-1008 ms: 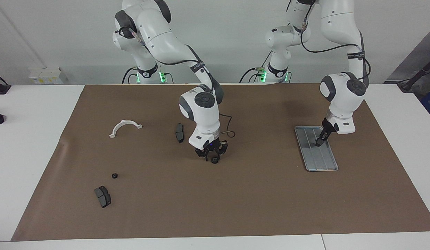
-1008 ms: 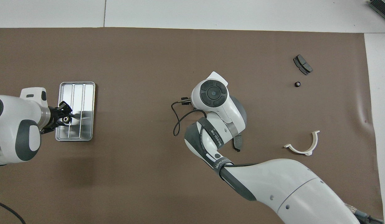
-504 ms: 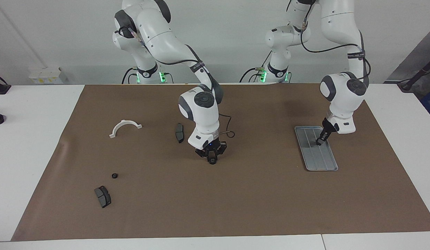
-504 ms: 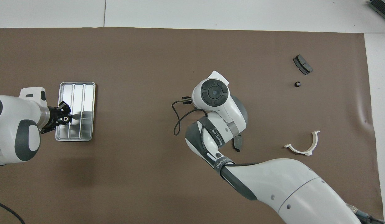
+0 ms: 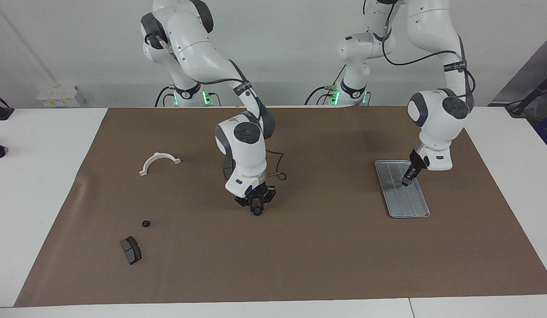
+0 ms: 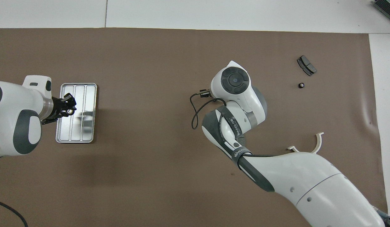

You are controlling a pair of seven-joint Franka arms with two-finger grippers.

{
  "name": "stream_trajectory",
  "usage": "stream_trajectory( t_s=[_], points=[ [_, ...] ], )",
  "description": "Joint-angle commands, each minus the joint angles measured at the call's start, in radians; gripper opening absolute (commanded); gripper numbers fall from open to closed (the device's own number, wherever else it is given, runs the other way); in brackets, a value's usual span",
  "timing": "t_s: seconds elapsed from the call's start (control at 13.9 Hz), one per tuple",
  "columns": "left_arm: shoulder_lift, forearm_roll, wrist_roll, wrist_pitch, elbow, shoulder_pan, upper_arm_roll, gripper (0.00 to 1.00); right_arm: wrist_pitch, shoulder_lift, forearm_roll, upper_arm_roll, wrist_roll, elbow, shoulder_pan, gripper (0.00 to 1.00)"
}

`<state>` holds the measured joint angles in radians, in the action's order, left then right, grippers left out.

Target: Place bearing gear from tray to pile

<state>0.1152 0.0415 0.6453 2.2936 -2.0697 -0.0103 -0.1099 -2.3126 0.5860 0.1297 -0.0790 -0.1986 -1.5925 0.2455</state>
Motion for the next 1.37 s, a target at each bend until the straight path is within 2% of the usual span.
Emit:
stream_trajectory(
  t_s=[0.0, 0.22, 0.29, 0.43, 0.58, 0.72, 0.94, 1.01, 1.08, 1.15, 1.22, 1.3],
  points=[
    [-0.002, 0.000, -0.019, -0.023, 0.031, 0.132, 0.010, 0.00, 0.053, -0.040, 0.005, -0.019, 0.152, -0.004, -0.109, 0.00],
    [0.011, -0.017, 0.010, 0.068, 0.031, 0.272, 0.009, 0.00, 0.068, -0.052, -0.007, -0.022, 0.260, -0.007, -0.202, 0.00],
    [0.033, -0.034, 0.070, 0.102, 0.037, 0.320, 0.009, 0.00, 0.068, -0.052, -0.007, -0.025, 0.284, -0.007, -0.233, 0.00],
    [0.119, -0.035, 0.195, 0.136, 0.110, 0.418, 0.010, 0.00, 0.068, -0.052, -0.010, -0.027, 0.335, -0.009, -0.277, 0.00],
    [0.232, -0.034, 0.325, 0.154, 0.219, 0.501, 0.010, 0.00, 0.068, -0.052, -0.091, -0.027, 0.355, -0.012, -0.305, 0.00],
    [0.323, -0.031, 0.425, 0.303, 0.244, 0.574, 0.010, 0.00, 0.070, -0.054, -0.127, -0.027, 0.366, -0.009, -0.314, 0.00],
    [0.360, -0.035, 0.424, 0.381, 0.244, 0.581, 0.010, 0.02, 0.052, -0.052, -0.122, -0.025, 0.373, -0.003, -0.319, 0.00],
    [0.368, -0.037, 0.425, 0.404, 0.240, 0.579, 0.009, 0.18, 0.044, -0.052, -0.121, -0.025, 0.373, -0.001, -0.319, 0.00],
    [0.370, -0.037, 0.425, 0.411, 0.237, 0.581, 0.009, 0.47, 0.024, -0.051, -0.122, -0.025, 0.372, -0.001, -0.321, 0.00],
    [0.368, -0.037, 0.425, 0.409, 0.238, 0.582, 0.010, 0.83, 0.009, -0.051, -0.128, -0.025, 0.369, -0.001, -0.319, 0.00],
    [0.368, -0.032, 0.425, 0.399, 0.241, 0.585, 0.012, 1.00, 0.012, -0.051, -0.131, -0.027, 0.360, -0.004, -0.316, 0.00],
    [0.366, -0.032, 0.427, 0.389, 0.244, 0.587, 0.012, 1.00, 0.025, -0.051, -0.133, -0.027, 0.355, -0.009, -0.310, 0.00]
  ],
)
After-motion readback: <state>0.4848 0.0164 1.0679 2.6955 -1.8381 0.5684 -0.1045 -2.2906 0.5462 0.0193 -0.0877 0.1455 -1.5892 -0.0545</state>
